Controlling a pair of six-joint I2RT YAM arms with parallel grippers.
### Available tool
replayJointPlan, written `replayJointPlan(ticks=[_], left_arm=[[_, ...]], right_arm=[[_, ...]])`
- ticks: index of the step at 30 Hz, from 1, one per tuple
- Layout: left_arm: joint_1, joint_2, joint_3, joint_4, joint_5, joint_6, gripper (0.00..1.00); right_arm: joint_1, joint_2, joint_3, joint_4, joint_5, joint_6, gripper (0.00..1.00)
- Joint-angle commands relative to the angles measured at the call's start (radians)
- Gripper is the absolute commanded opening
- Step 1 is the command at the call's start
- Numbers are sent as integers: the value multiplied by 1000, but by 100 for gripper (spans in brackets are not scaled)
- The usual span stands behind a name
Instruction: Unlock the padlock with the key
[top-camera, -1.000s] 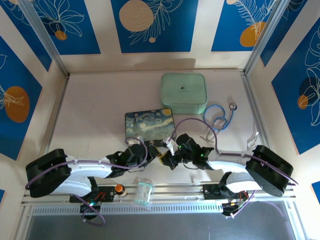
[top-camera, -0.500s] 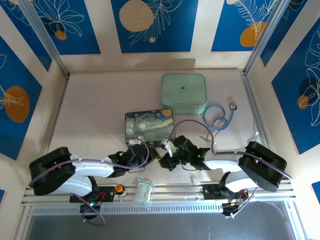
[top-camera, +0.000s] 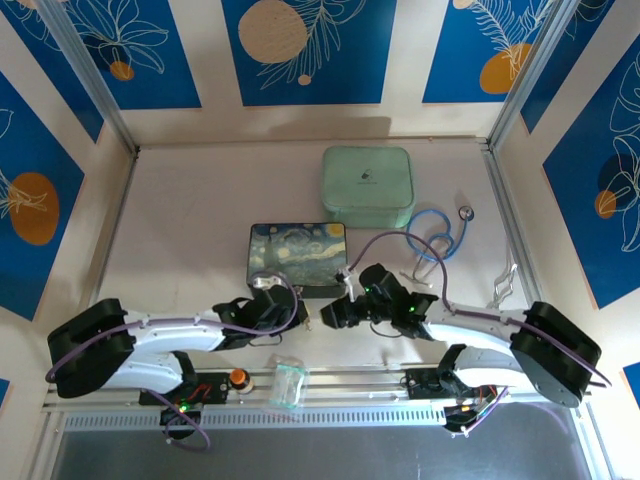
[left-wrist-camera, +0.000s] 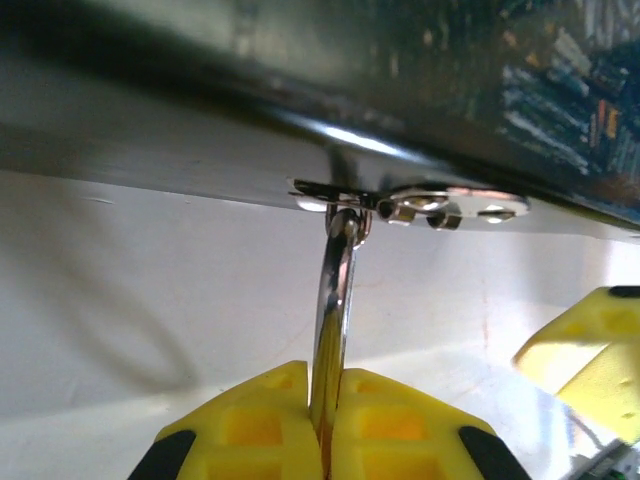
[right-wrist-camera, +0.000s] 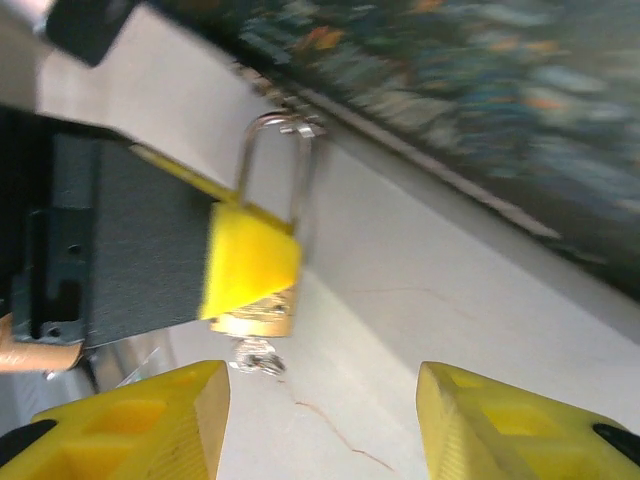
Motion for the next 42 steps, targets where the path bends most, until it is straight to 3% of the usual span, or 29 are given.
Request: replayJointPlan(ticks=[1,3,7,21,31,42], left_arm=[[14,30,24,-270,-61,108,4],[15,55,51,-331,-89,149,7],[15,122,102,-398,-106,206,9],[-17,203,157,-450,-138,210,27],[-94,271,277,-645,-290,215,27],[-174,336,403,-765,-393,225,35]], right_arm=[[-16,-19,63,-178,180,55,53],[-30,-6,118,-271,282,86,53],[-46,28,211,-357,357,134,53],[-73,136,300,-336,313,183,52],[-93,117,264,-313,316,220,52],[-93,67,203,-304,377,266,52]])
